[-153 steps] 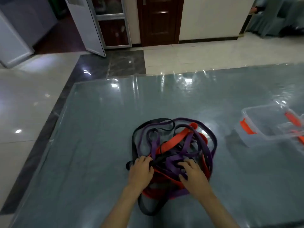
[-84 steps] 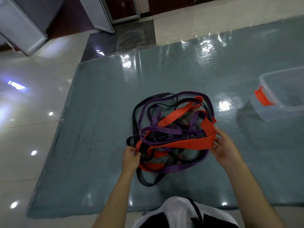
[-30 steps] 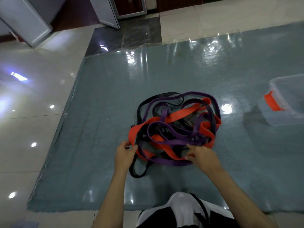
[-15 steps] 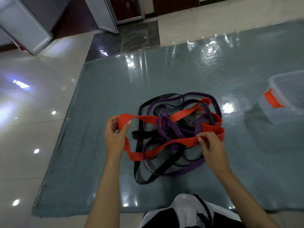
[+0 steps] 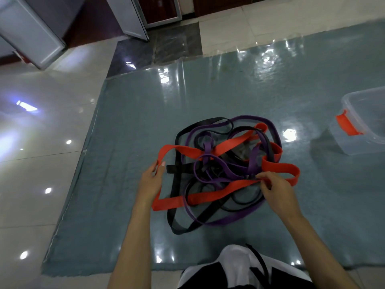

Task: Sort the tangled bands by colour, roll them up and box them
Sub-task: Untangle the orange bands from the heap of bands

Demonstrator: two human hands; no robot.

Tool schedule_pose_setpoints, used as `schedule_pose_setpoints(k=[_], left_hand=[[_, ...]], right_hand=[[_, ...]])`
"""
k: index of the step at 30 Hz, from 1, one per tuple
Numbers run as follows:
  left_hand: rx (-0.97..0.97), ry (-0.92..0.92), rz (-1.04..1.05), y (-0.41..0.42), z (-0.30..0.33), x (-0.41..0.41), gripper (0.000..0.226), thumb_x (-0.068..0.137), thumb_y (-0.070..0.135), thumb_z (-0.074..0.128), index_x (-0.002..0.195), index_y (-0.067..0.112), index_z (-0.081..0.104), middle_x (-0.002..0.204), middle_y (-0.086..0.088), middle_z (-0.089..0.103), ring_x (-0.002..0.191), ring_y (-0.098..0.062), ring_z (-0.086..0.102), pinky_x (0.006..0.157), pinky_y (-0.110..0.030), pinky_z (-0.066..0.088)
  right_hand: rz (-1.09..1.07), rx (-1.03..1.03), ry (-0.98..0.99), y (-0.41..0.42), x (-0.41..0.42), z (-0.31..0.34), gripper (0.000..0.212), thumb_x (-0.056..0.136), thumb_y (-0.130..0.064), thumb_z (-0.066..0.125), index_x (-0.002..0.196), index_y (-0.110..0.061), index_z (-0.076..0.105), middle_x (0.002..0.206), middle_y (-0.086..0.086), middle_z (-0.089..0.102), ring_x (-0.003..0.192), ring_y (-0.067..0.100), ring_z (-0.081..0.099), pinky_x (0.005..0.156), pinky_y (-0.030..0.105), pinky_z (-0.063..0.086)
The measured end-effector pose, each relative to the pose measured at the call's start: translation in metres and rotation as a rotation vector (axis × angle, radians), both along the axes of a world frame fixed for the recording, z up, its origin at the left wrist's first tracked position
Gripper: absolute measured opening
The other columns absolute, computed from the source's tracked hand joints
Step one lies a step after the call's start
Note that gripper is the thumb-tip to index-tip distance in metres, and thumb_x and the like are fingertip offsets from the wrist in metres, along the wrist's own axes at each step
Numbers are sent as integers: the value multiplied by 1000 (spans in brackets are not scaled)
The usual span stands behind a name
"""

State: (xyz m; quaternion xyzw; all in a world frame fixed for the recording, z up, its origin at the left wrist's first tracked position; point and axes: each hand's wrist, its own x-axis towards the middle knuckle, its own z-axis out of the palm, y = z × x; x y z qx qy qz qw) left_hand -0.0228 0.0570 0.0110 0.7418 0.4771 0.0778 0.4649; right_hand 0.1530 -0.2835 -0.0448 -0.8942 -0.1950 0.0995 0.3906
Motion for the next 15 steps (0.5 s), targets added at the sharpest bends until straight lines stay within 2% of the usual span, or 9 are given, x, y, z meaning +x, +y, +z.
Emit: schedule_pose_setpoints(k=[2, 3, 4, 6, 7, 9, 11, 13, 15], left_hand=[[-54, 149, -65, -1, -7, -3, 67, 105, 56, 53, 164, 32, 33, 167, -2, 41, 153, -26, 39, 121, -40, 33], [-71, 197, -85, -4, -9, -4, 70, 106, 53, 54, 167, 33, 26, 167, -2, 40, 154, -27, 38, 122, -42, 31], [-69, 204, -97, -6, -12, -6, 72, 106, 48, 57, 168, 32, 24, 163, -1, 46, 149, -25, 45, 120, -40, 35], [-29, 121, -111, -13, -19, -9, 66, 106, 29, 62, 165, 25, 33, 139, 2, 65, 121, -13, 63, 105, -33, 45], [7, 75, -126, -16, -22, -11, 59, 105, 21, 64, 160, 23, 43, 132, 1, 67, 114, -12, 64, 102, -34, 48], [156, 27, -165, -23, -29, -17, 41, 101, 13, 69, 139, 26, 63, 127, 4, 64, 111, -14, 63, 99, -36, 53], [278, 2, -140, -28, -35, -20, 24, 95, 11, 73, 110, 30, 70, 109, 8, 63, 94, -12, 62, 85, -32, 55], [168, 0, -152, -33, -38, -19, 17, 95, 14, 75, 92, 29, 68, 87, 5, 67, 72, -11, 63, 68, -30, 53], [-136, 101, -285, -38, -42, -17, 10, 99, 24, 73, 91, 24, 67, 79, 0, 73, 61, -18, 68, 56, -33, 55]], right_hand=[[82, -95, 54, 0, 1, -5, 31, 90, 1, 70, 114, -17, 77, 108, 0, 76, 95, 21, 72, 81, 34, 56], [126, -125, 93, 1, 0, -8, 31, 90, -1, 71, 115, -18, 77, 108, -1, 77, 95, 20, 73, 82, 33, 56], [173, -149, 128, 2, -1, -10, 31, 90, -4, 72, 117, -20, 77, 106, -3, 77, 94, 18, 72, 83, 31, 55], [274, -166, 173, 4, -4, -15, 32, 90, -9, 76, 119, -23, 77, 104, -8, 75, 87, 13, 70, 86, 31, 57], [324, -155, 194, 6, -6, -18, 33, 90, -10, 78, 120, -23, 76, 111, -9, 74, 86, 13, 71, 87, 34, 58], [399, -129, 215, 9, -7, -21, 34, 90, -12, 79, 123, -23, 75, 138, -9, 66, 89, 12, 73, 91, 37, 59], [429, -117, 202, 10, -6, -23, 35, 91, -16, 79, 125, -25, 74, 149, -12, 58, 102, 11, 73, 98, 36, 57], [433, -98, 188, 11, -3, -24, 35, 93, -16, 78, 126, -26, 74, 149, -11, 59, 124, 9, 65, 108, 35, 51], [424, -87, 175, 12, -2, -24, 34, 93, -15, 77, 125, -25, 74, 144, -8, 64, 130, 10, 61, 112, 30, 47]])
